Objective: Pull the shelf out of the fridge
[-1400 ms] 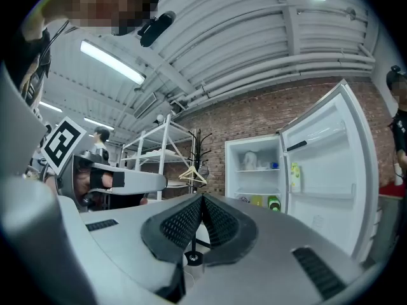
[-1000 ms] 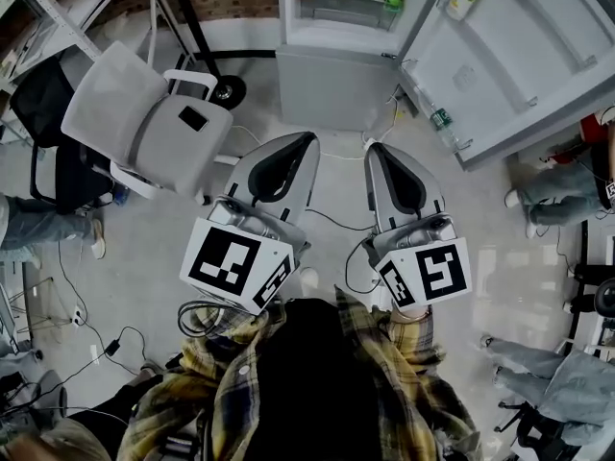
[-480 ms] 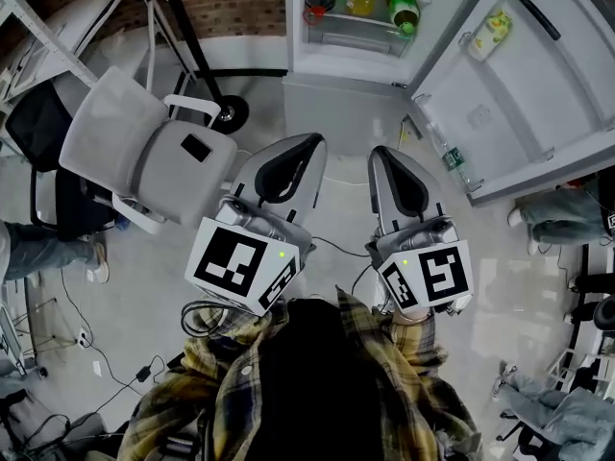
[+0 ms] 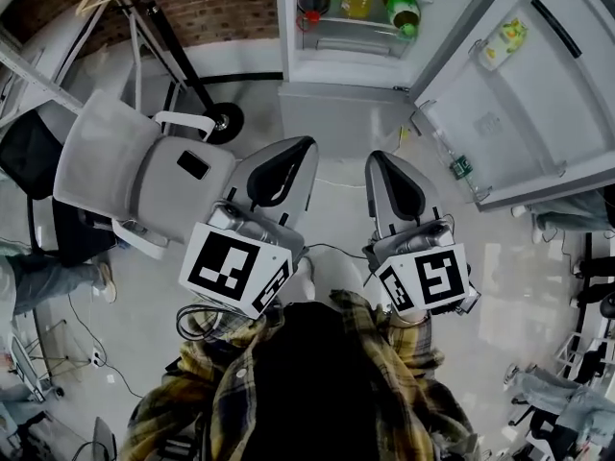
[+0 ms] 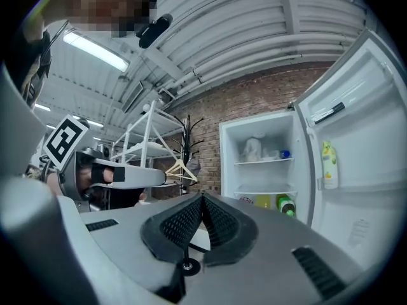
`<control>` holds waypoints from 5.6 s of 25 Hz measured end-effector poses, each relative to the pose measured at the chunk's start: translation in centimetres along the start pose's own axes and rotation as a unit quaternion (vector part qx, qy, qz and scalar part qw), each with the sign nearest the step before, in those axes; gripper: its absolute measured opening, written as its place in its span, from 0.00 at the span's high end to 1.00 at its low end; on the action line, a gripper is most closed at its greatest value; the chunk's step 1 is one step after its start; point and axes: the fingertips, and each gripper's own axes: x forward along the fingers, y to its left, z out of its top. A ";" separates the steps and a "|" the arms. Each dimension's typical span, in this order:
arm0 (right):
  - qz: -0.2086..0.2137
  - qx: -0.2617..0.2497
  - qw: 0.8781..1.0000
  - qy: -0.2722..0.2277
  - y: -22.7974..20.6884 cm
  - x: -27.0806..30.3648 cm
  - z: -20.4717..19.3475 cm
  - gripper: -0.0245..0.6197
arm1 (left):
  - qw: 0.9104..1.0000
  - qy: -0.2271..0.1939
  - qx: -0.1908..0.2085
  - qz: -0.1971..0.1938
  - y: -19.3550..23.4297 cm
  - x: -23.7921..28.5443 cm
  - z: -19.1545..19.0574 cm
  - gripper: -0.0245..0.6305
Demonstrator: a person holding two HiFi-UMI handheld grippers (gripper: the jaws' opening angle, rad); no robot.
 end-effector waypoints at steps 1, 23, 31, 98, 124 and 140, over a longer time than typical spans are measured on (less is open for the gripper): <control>-0.004 0.002 1.000 0.002 -0.4 0.3 -0.2 0.94 | 1.000 0.003 0.000 -0.002 0.3 0.5 -0.1 0.96; 0.018 0.007 1.000 0.003 -13.4 12.7 -0.7 0.94 | 1.000 -0.011 -0.008 0.014 7.3 16.8 0.9 0.96; 0.038 -0.006 0.999 -0.002 -19.6 16.8 0.1 0.94 | 0.999 -0.023 -0.011 0.029 8.7 24.0 2.1 0.96; 0.023 0.063 0.998 0.000 -33.6 37.9 -1.4 0.93 | 0.997 -0.012 -0.071 0.009 23.5 44.4 2.4 0.96; 0.030 0.232 0.970 0.064 -35.8 39.6 -7.5 0.70 | 0.989 0.040 -0.144 0.011 25.0 46.1 -2.6 0.67; 0.014 0.391 0.917 0.076 -38.8 41.3 -13.0 0.70 | 0.955 0.061 -0.291 0.008 26.4 49.2 -8.2 0.67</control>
